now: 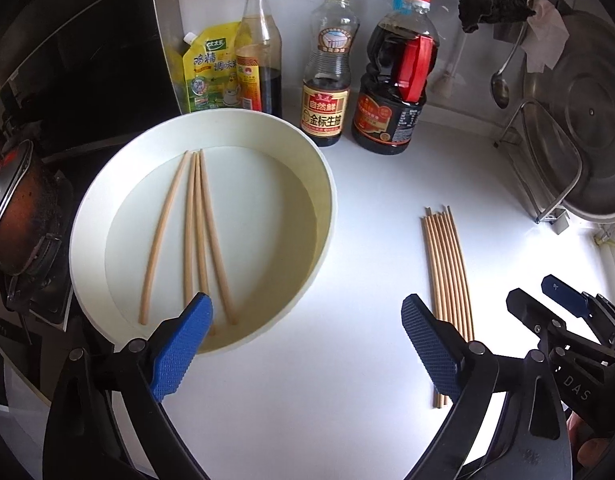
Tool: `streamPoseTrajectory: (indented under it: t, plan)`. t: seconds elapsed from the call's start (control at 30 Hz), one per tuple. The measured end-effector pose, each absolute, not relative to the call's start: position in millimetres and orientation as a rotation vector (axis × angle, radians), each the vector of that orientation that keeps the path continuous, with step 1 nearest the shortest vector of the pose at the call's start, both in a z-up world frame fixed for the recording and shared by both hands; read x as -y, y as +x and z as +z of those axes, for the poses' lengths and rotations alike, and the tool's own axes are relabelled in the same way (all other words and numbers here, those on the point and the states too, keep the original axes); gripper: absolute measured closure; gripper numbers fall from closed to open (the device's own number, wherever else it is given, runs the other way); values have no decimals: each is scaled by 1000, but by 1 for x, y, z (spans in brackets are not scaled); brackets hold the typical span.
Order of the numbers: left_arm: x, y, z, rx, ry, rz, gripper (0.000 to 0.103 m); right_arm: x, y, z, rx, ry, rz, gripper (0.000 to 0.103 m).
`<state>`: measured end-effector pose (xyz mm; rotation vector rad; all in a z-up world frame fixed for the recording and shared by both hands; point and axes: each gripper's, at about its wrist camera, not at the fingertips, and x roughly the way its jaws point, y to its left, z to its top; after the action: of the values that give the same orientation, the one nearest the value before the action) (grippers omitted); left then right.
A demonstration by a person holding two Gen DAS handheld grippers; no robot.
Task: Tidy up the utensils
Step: 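Withdraw both open tools back toward the remaining chopsticks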
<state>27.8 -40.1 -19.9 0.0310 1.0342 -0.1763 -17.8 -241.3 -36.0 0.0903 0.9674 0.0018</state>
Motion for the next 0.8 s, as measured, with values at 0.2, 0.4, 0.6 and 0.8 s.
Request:
streamPoseTrajectory:
  t: [0.2,0.4,0.6,0.8]
  plan:
    - [66,17,-31,-1040,72,-218,8,267,-29,-59,-1001,109,-59,34]
    - [83,11,-50,-1073,84,-261,8,285,-30,-84,-1031,109,-94,34]
    - [89,8,-64,-1088,82,-272,8,289,-27,-106,-1055,88,-99,34]
    - [93,11,-73,-1095,81,-269,8,289,-21,-126,-1046,75,-104,34]
